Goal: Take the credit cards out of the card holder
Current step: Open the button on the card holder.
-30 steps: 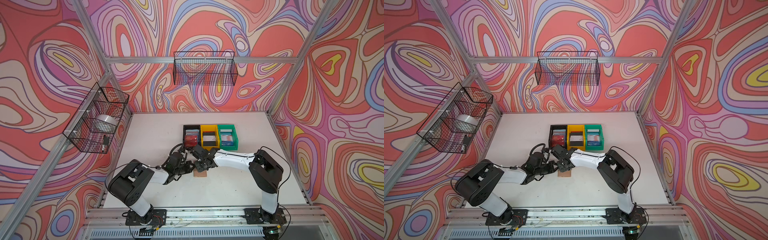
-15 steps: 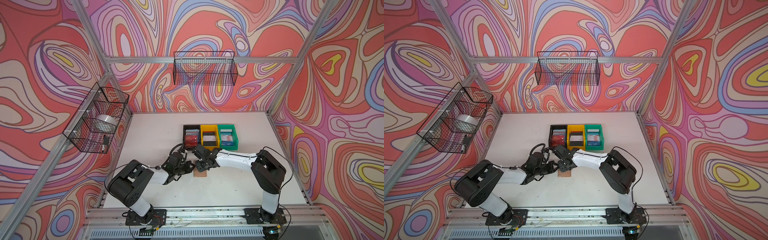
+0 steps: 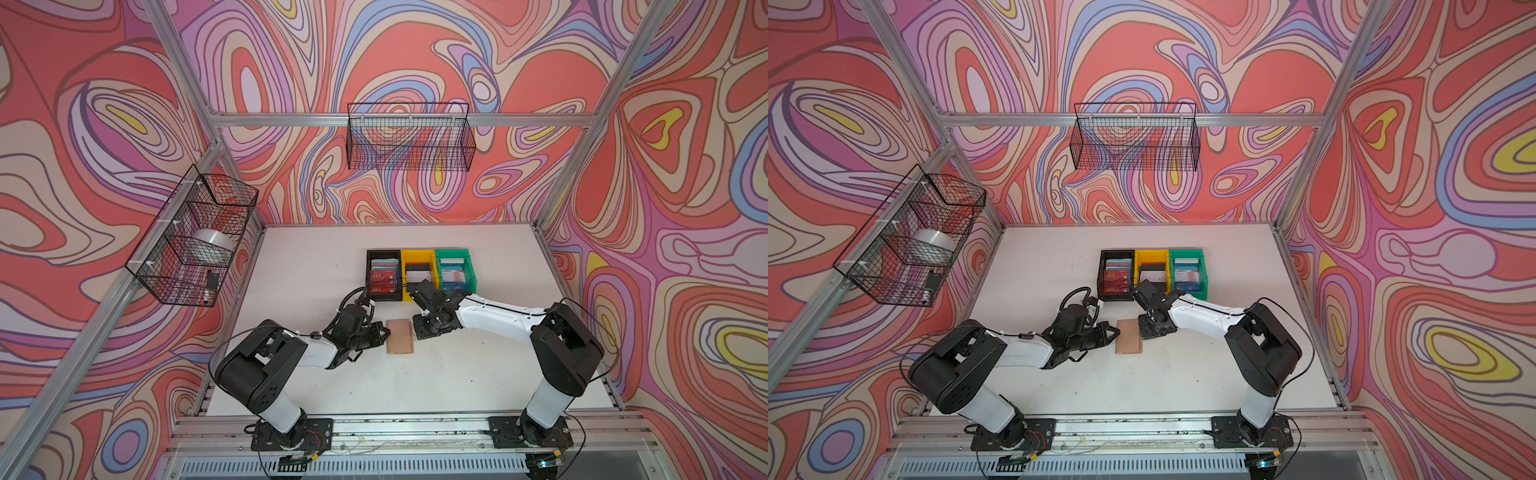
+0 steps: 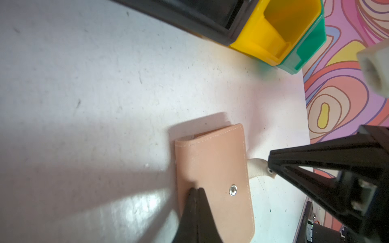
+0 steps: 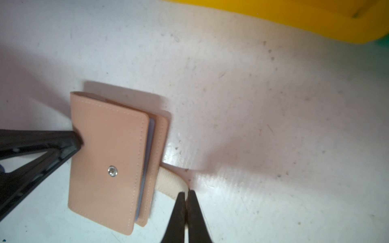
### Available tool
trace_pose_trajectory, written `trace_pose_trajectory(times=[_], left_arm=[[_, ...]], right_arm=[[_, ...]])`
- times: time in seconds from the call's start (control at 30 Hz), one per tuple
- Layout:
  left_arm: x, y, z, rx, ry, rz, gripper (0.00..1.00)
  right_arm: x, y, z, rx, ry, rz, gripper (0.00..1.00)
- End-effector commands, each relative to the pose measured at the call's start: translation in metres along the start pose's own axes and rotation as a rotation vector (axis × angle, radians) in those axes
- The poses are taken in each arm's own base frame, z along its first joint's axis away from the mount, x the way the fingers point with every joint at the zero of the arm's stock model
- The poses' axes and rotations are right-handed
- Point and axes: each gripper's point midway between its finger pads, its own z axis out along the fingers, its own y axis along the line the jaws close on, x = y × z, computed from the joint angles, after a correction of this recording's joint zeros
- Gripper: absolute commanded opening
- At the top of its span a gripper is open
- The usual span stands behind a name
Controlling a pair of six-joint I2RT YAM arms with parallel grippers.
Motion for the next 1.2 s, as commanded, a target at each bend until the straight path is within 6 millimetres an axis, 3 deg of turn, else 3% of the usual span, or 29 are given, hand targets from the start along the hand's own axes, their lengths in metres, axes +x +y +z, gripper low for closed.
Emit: trace_pose_trajectory(times=[0.0,0.17,0.4,0.6,0.87,1.17], left_arm=[[0.035,0.054,-0.004,-0.212,0.109,-0.069,0.00],[0.036,0.054,-0.004,-0.209,0.109,-0.072,0.00],[0.035,0.054,-0.003,-0.207,0.108,-0.071,0.00],[0.035,0.053,-0.002,-0.206,0.111,-0.073,0.00],[0.035,0.055,-0.003,-0.215,0.105,-0.074,0.00],[0.036,0.058,-0.007,-0.225,0.098,-0.072,0.00]], right_arm=[[0.011,-0.027,-0.007,0.113,0.030,-0.001,0.24],[0.003,-0.019,-0.020,0.064,-0.010,-0.027,0.30],[-0.018,0.039,-0.049,-0.251,-0.096,-0.047,0.30],[-0.016,0.062,-0.032,-0.365,-0.045,-0.041,0.25],[-0.006,0.058,0.002,-0.337,0.027,-0.016,0.19],[0.010,0.038,0.016,-0.269,0.059,0.022,0.17]])
